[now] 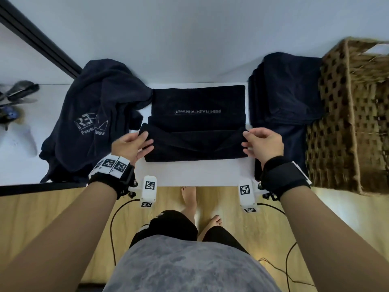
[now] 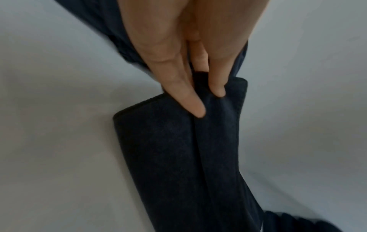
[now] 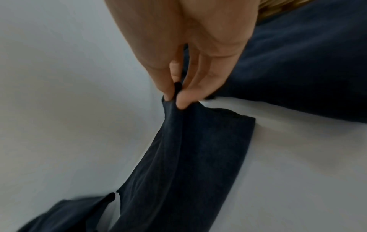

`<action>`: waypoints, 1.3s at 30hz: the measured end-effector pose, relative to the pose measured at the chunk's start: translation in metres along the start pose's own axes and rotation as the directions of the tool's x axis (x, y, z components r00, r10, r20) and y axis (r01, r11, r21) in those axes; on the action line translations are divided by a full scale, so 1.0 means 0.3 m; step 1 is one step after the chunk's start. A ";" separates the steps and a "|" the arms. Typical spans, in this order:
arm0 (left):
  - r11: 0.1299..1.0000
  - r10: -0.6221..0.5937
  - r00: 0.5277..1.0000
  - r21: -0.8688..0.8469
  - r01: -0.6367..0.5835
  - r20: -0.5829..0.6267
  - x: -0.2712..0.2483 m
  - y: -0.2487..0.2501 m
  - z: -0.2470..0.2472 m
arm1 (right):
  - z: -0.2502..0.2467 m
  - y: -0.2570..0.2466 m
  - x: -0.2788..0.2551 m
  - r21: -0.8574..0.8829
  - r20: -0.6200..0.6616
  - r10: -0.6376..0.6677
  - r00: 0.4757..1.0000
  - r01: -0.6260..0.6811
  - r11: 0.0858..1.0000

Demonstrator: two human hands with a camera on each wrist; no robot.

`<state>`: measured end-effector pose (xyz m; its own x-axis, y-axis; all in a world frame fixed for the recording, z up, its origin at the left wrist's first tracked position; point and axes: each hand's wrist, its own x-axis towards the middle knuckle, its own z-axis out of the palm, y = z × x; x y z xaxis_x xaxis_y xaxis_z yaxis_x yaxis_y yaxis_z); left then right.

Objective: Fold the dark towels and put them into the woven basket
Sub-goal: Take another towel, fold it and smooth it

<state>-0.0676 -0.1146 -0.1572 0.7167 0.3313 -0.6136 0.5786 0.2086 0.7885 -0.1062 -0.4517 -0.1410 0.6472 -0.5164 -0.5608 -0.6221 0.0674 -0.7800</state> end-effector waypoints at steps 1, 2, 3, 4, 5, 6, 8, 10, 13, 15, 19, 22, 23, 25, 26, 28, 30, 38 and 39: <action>0.995 0.039 0.999 0.090 -0.037 -0.020 0.025 0.015 0.018 | 0.014 -0.019 0.023 -0.128 -0.036 -0.078 0.996 0.073 0.989; 0.972 0.103 0.994 0.215 -0.093 -0.032 0.052 0.031 0.033 | 0.029 -0.038 0.046 -0.263 -0.054 -0.168 0.984 0.149 0.953; 0.922 0.184 0.983 0.351 -0.164 -0.025 0.079 0.047 0.049 | 0.045 -0.061 0.067 -0.371 -0.058 -0.257 0.965 0.218 0.903; 0.857 0.252 0.968 0.465 -0.223 -0.001 0.107 0.066 0.066 | 0.064 -0.084 0.088 -0.426 -0.052 -0.329 0.943 0.277 0.861; 0.809 0.295 0.955 0.528 -0.259 0.017 0.134 0.082 0.084 | 0.086 -0.106 0.108 -0.446 -0.043 -0.377 0.925 0.320 0.836; 0.784 0.311 0.950 0.557 -0.275 0.030 0.159 0.099 0.102 | 0.108 -0.127 0.128 -0.444 -0.039 -0.401 0.915 0.344 0.827; 0.781 0.304 0.951 0.560 -0.277 0.047 0.208 0.130 0.142 | 0.150 -0.166 0.168 -0.421 -0.066 -0.415 0.907 0.352 0.836; 0.798 0.299 0.951 0.527 -0.291 0.072 0.255 0.162 0.181 | 0.185 -0.199 0.211 -0.415 -0.112 -0.413 0.904 0.335 0.846; 0.760 0.324 0.934 0.546 -0.352 0.152 0.319 0.200 0.229 | 0.219 -0.239 0.275 -0.436 -0.160 -0.395 0.905 0.294 0.851; 0.710 0.333 0.927 0.600 -0.369 0.176 0.361 0.220 0.254 | 0.236 -0.258 0.317 -0.511 -0.150 -0.381 0.912 0.258 0.820; 0.627 0.340 0.929 0.701 -0.341 0.148 0.441 0.238 0.298 | 0.264 -0.282 0.394 -0.633 -0.115 -0.287 0.951 0.153 0.759; 0.530 0.276 0.946 0.793 -0.299 0.172 0.493 0.237 0.326 | 0.295 -0.291 0.439 -0.715 -0.110 -0.218 0.970 0.076 0.695; 0.500 0.241 0.955 0.820 -0.277 0.176 0.507 0.236 0.334 | 0.306 -0.292 0.454 -0.744 -0.104 -0.192 0.976 0.052 0.666; 0.445 0.166 0.972 0.867 -0.225 0.167 0.531 0.238 0.344 | 0.327 -0.294 0.482 -0.795 -0.094 -0.142 0.985 0.011 0.607; 0.425 0.136 0.977 0.882 -0.205 0.162 0.542 0.240 0.346 | 0.334 -0.293 0.496 -0.815 -0.092 -0.121 0.988 -0.004 0.580; 0.397 0.098 0.983 0.900 -0.180 0.153 0.557 0.245 0.351 | 0.343 -0.293 0.519 -0.847 -0.089 -0.086 0.992 -0.030 0.531; 0.379 0.089 0.984 0.909 -0.176 0.154 0.570 0.248 0.354 | 0.346 -0.288 0.538 -0.873 -0.078 -0.064 0.995 -0.037 0.487; 0.530 0.017 0.977 0.827 -0.189 0.212 0.593 0.238 0.364 | 0.379 -0.253 0.564 -0.896 -0.021 -0.052 0.998 0.005 0.444; 0.536 0.007 0.979 0.825 -0.177 0.206 0.590 0.238 0.367 | 0.385 -0.250 0.564 -0.895 -0.018 -0.054 0.998 0.008 0.445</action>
<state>0.1432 -0.1424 -0.2142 0.7852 0.1365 -0.6040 0.5048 -0.7060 0.4967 0.1009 -0.4456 -0.2093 0.6721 -0.5342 -0.5127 -0.6661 -0.7386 -0.1036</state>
